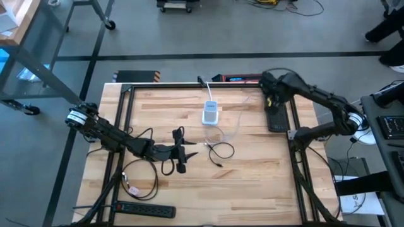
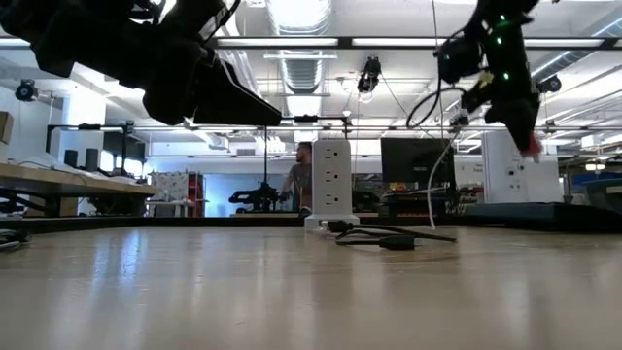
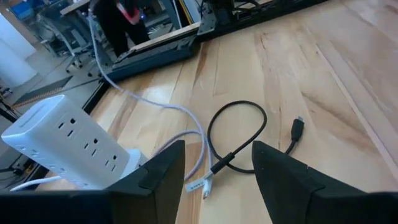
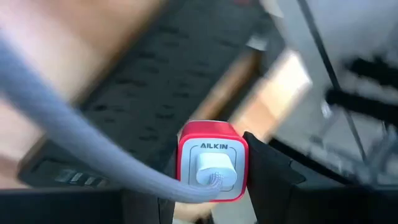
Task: Insert USB
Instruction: Insert the orange charger adapter into the top black outlet extension
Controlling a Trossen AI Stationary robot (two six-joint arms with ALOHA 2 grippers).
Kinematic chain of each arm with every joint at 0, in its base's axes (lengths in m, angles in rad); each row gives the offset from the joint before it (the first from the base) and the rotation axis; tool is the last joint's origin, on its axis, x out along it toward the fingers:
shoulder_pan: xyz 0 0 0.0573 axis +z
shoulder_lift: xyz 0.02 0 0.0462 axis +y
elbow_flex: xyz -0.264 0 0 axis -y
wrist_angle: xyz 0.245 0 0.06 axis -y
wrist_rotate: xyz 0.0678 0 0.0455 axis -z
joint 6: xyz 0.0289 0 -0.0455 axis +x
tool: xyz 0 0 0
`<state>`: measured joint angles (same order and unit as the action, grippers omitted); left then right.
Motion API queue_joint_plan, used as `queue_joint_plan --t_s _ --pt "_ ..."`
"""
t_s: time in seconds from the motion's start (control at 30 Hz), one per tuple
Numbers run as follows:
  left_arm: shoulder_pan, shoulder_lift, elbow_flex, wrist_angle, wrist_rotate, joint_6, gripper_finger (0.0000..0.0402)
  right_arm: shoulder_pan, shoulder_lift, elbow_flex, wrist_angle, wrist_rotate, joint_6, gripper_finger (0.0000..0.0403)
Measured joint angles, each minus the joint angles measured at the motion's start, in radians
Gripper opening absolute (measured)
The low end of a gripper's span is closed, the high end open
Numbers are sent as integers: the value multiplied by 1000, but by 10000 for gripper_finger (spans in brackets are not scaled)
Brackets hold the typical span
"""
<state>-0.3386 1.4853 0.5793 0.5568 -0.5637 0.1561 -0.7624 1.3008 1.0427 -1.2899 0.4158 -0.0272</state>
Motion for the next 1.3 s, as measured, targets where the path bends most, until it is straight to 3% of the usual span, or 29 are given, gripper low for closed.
queue_joint_plan --t_s 0.17,0.33,0.67,0.8,1.17,1.3 --pt "0 0 0 -6 -1 -8 165 37 -52 -195 153 -116 -113 135" --pt "0 0 0 -5 -1 -8 166 60 -94 -289 209 -142 -182 135" --pt "3 0 0 9 -2 12 162 99 -197 -307 228 -280 -368 135" --pt "3 0 0 19 -2 18 156 97 -220 -317 227 -287 -445 135" --pt "7 0 0 96 -1 19 143 98 -188 -376 330 -302 -631 134" --pt "7 0 0 97 -1 19 138 97 -190 -391 396 -354 -653 134"
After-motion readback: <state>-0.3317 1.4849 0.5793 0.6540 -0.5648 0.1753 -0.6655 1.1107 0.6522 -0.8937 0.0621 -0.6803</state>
